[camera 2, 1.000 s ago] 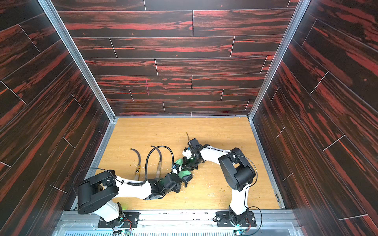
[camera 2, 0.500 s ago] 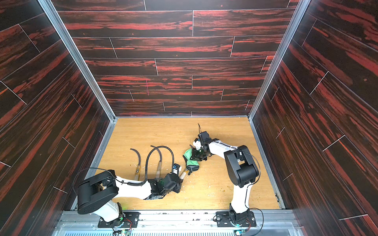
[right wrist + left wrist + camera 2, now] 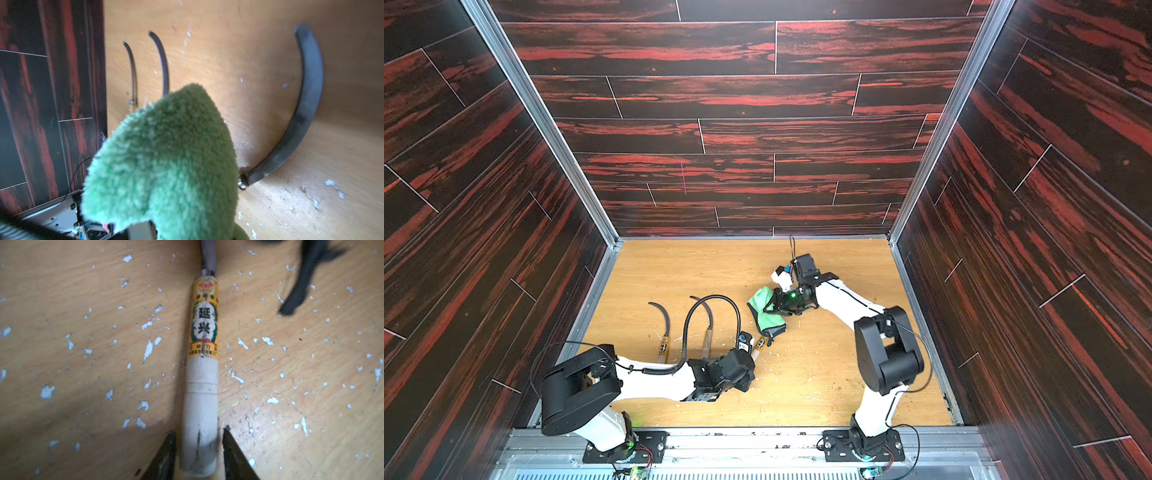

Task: Wipe small sickles with rags
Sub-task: Wipe the small sickle.

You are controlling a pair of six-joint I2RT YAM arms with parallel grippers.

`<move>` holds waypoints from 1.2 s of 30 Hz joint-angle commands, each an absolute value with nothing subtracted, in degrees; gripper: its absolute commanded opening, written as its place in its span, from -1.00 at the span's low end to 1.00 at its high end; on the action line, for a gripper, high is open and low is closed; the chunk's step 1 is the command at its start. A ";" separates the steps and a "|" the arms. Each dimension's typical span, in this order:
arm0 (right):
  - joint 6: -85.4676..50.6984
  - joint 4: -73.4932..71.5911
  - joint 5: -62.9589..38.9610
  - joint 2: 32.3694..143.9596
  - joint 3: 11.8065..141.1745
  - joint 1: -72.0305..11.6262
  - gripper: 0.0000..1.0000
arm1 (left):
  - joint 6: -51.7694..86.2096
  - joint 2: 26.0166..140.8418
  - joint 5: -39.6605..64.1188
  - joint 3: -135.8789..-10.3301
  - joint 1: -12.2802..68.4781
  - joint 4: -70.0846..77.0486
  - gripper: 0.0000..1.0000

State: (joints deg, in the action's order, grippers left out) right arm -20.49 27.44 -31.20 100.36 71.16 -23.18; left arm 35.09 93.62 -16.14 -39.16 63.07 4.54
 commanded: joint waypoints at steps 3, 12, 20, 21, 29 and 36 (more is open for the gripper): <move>-20.48 31.20 -28.49 96.11 71.47 -21.71 -1.00 | 34.98 90.07 -18.04 -40.99 62.84 -1.67 0.23; -19.87 32.84 -26.56 92.65 70.49 -16.58 -1.00 | 32.43 92.45 -20.10 -46.91 62.02 -2.89 0.35; -18.90 33.71 -26.79 91.11 70.23 -13.79 -1.00 | 32.17 100.03 -13.93 -50.87 59.04 -0.42 0.26; -18.82 33.75 -26.81 91.04 70.18 -13.56 -1.00 | 32.27 100.11 -13.24 -51.18 58.62 -0.69 0.23; -18.68 33.66 -27.42 91.99 70.52 -13.19 -1.00 | 30.91 103.39 -9.17 -52.17 56.95 -0.94 -0.18; -17.28 36.03 -27.79 94.96 72.27 -13.40 -1.00 | 29.30 104.19 -6.23 -51.13 56.87 -2.00 -0.77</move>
